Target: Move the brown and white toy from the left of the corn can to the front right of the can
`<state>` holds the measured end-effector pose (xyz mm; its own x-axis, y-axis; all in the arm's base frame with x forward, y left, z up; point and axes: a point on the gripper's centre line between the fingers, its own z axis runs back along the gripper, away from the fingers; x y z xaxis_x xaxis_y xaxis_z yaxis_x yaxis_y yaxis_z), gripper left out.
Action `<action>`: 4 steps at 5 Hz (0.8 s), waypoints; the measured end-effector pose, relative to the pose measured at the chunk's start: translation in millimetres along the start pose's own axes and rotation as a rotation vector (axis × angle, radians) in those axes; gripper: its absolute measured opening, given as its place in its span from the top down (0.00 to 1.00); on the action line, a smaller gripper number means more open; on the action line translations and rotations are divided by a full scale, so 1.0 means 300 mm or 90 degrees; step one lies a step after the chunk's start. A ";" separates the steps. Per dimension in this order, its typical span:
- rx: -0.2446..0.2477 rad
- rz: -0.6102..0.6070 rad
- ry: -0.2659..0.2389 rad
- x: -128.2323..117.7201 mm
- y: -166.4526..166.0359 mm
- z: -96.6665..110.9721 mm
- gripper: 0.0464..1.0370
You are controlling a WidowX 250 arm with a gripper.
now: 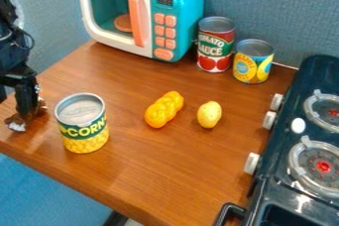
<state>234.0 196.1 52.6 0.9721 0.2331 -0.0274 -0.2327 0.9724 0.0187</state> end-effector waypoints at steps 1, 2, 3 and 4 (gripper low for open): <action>0.011 0.008 0.026 -0.006 0.012 -0.048 0.03; 0.023 0.029 0.074 -0.010 0.037 -0.122 0.03; 0.044 0.046 0.081 0.020 0.070 -0.126 0.07; 0.049 0.068 0.080 0.023 0.072 -0.124 0.29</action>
<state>234.5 219.2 15.6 0.9294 0.3395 -0.1450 -0.3269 0.9393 0.1038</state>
